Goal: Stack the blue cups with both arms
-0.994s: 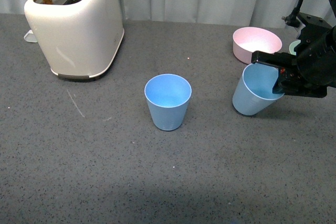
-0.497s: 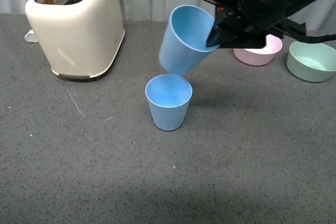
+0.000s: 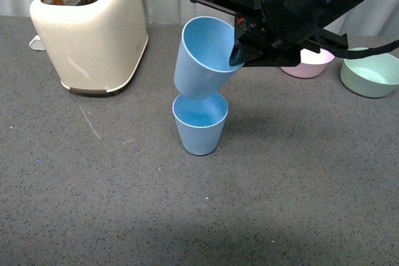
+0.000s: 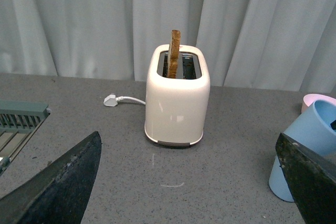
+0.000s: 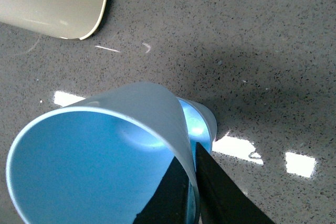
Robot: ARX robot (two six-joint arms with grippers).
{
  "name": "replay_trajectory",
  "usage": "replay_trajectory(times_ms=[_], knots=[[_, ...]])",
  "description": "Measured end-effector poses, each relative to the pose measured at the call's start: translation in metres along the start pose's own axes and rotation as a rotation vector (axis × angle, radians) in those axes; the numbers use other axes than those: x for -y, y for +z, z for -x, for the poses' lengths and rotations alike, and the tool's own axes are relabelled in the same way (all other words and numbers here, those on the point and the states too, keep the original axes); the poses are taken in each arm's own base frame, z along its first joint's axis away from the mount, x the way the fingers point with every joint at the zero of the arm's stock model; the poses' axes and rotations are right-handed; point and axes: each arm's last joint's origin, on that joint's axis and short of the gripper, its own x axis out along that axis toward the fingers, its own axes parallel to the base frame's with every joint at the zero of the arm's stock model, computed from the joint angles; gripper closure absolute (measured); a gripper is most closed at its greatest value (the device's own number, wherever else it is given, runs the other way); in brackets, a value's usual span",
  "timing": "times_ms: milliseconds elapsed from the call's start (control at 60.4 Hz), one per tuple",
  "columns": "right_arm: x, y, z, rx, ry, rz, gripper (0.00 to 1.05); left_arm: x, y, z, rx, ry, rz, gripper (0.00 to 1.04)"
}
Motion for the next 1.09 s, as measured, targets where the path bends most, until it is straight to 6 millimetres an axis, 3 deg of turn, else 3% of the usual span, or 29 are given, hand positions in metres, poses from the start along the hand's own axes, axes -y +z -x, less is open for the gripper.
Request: replay_trajectory(times_ms=[530, 630, 729, 779, 878, 978, 1093], knots=[[0.003, 0.002, 0.006, 0.074, -0.024, 0.027, 0.08, 0.000, 0.000, 0.000, 0.000, 0.000, 0.000, 0.07], [0.007, 0.000, 0.004, 0.153, -0.057, 0.058, 0.12, 0.000, 0.000, 0.000, 0.000, 0.000, 0.000, 0.07], [0.026, -0.014, 0.003, 0.562, -0.303, 0.199, 0.28, 0.000, 0.000, 0.000, 0.000, -0.001, 0.000, 0.07], [0.040, -0.028, 0.012, 0.732, -0.367, 0.240, 0.37, 0.000, 0.000, 0.000, -0.001, 0.002, 0.000, 0.07], [0.057, -0.046, 0.050, 0.991, -0.360, 0.254, 0.55, 0.000, 0.000, 0.000, -0.001, 0.003, 0.000, 0.07], [0.068, -0.061, 0.080, 1.117, -0.349, 0.265, 0.73, 0.000, 0.000, 0.000, -0.001, 0.002, 0.000, 0.07], [0.087, -0.091, 0.086, 1.054, -0.370, 0.280, 0.94, 0.000, 0.000, 0.000, -0.001, 0.000, 0.000, 0.07]])
